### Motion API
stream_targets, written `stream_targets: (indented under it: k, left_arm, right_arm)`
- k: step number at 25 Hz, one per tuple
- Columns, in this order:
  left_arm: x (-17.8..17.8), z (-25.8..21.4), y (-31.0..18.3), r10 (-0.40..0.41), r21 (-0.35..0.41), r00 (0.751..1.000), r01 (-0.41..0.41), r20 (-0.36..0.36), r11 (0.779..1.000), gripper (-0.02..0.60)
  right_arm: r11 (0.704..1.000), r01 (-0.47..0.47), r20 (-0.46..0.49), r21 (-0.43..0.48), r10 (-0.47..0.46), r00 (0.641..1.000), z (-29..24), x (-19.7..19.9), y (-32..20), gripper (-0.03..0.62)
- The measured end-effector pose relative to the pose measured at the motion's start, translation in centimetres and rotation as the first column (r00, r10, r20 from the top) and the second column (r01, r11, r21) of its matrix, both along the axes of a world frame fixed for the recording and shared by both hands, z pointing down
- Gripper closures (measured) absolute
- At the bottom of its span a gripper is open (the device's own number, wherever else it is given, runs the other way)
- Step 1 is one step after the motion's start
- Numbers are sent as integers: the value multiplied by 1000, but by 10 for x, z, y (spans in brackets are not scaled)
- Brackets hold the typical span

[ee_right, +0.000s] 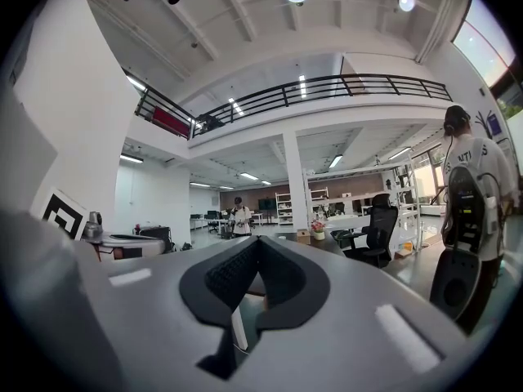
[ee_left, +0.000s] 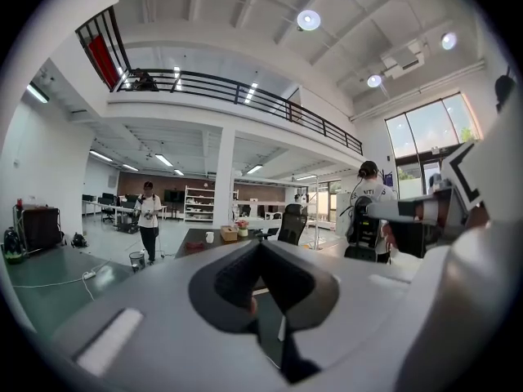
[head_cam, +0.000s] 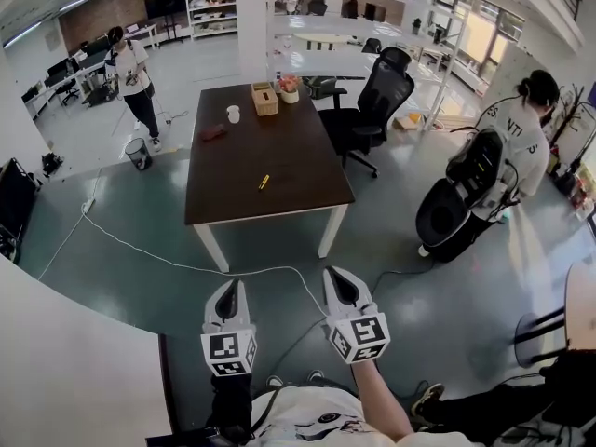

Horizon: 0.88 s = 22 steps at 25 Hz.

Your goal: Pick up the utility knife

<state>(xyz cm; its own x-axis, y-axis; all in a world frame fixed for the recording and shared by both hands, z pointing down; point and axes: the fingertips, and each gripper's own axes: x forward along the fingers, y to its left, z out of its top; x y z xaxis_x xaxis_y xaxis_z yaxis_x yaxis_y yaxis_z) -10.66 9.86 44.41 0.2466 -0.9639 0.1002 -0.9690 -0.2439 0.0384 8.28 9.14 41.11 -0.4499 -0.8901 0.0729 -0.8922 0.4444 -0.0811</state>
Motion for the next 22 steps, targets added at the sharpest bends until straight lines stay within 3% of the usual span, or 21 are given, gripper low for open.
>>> stream_targets:
  k: [9,14,22]
  left_arm:
    - [-12,37,8,28,-111,999,-31,-33,993,583]
    - [-20,59,-12,28,-148,999,-33,-37,988,583]
    - [-28,68,-99,-20,-133,1000,22,11,991,583]
  right_arm:
    - [997,-14,-34,-79,11,999,24,-14,9,592]
    - [994,-3,-49,-112,-2,999,44,-25,-12,592]
    - [994,52,-4,-97,-53,999,60,-29,-105,592]
